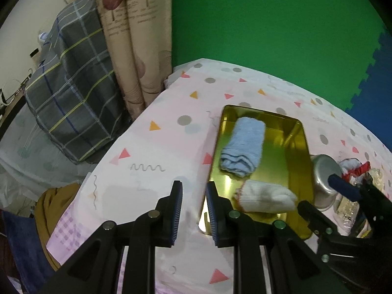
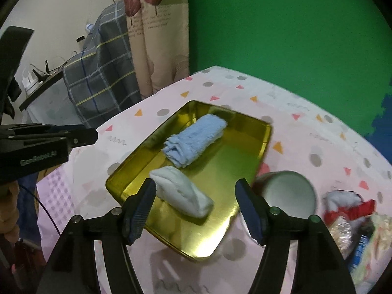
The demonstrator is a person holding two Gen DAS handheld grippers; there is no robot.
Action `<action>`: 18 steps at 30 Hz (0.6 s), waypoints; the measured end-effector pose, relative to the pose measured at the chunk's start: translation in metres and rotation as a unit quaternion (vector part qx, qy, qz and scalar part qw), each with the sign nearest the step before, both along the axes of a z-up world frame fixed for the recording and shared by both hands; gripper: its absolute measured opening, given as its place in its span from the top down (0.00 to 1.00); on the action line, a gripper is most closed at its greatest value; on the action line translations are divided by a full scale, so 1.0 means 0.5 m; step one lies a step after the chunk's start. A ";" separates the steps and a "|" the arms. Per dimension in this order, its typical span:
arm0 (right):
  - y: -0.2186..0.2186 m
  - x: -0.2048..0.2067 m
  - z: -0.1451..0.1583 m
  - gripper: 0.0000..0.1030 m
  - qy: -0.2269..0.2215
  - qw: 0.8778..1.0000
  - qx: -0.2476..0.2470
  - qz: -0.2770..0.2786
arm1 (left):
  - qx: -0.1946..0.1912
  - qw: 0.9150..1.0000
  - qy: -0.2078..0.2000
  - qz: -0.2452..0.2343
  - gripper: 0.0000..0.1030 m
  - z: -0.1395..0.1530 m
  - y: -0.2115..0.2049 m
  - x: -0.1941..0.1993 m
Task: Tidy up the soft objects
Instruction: 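Move both tools back over the remaining items on the table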
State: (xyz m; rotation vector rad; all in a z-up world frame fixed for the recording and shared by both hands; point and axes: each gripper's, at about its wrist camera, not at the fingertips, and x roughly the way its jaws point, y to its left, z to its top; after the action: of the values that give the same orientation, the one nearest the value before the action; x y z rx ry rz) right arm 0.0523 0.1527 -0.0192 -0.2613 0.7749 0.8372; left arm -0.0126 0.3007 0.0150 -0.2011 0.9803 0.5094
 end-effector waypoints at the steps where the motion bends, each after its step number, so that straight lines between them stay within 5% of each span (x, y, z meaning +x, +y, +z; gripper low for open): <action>1: -0.009 -0.002 0.005 0.37 -0.003 1.000 0.001 -0.004 | 0.000 1.000 0.000 -0.003 0.80 0.001 -0.006 0.002; 9: -0.130 0.001 0.023 0.37 -0.017 0.998 -0.003 -0.054 | 0.001 0.999 0.002 -0.054 0.80 0.001 -0.098 0.038; 18: -0.376 0.008 0.003 0.33 -0.016 0.986 -0.019 -0.163 | -0.011 0.991 0.011 -0.136 0.80 -0.023 -0.247 0.088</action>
State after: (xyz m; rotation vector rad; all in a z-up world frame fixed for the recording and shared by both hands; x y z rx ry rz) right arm 0.0562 -0.0355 -0.0176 -0.1758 0.7786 0.5085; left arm 0.0312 0.1771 0.0035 -0.0787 1.0167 0.2518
